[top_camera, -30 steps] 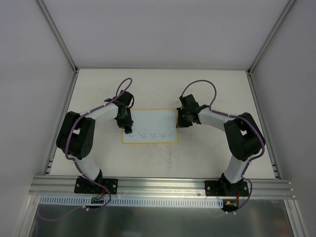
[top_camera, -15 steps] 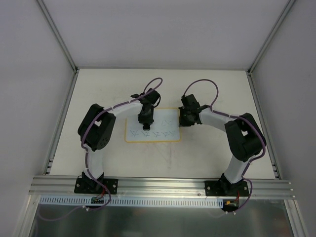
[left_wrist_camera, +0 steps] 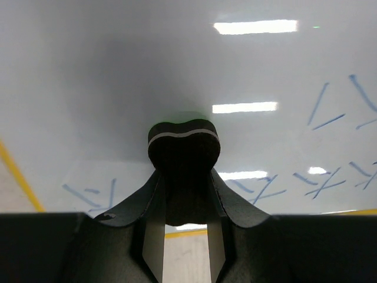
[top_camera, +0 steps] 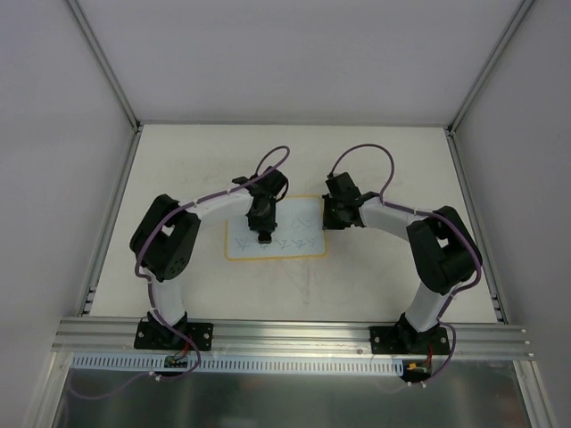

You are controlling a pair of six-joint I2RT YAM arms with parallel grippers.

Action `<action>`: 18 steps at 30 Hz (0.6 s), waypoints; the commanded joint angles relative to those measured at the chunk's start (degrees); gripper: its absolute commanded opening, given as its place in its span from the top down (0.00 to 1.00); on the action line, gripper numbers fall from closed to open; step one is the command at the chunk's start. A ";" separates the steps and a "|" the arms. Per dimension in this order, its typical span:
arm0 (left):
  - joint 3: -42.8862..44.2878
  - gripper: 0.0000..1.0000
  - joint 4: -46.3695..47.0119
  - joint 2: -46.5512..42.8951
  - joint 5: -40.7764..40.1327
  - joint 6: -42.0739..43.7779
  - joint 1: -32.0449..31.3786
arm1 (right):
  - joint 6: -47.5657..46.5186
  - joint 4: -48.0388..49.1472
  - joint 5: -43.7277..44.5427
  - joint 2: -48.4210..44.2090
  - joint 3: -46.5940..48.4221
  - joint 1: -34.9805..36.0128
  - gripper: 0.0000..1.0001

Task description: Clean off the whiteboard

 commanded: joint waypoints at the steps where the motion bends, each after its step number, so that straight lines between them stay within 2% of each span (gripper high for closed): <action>1: -4.86 1.00 -2.28 -9.93 -2.05 -2.16 4.29 | -0.43 -0.55 0.22 -0.42 -2.51 0.81 1.00; 7: -13.47 1.00 -2.37 -17.51 -3.45 -2.78 8.16 | -0.35 0.94 -0.49 -2.79 -5.94 0.81 1.00; 18: -16.82 1.00 -1.05 -14.88 -5.48 -1.10 9.48 | -1.23 2.53 -2.42 -3.68 -8.49 0.90 1.00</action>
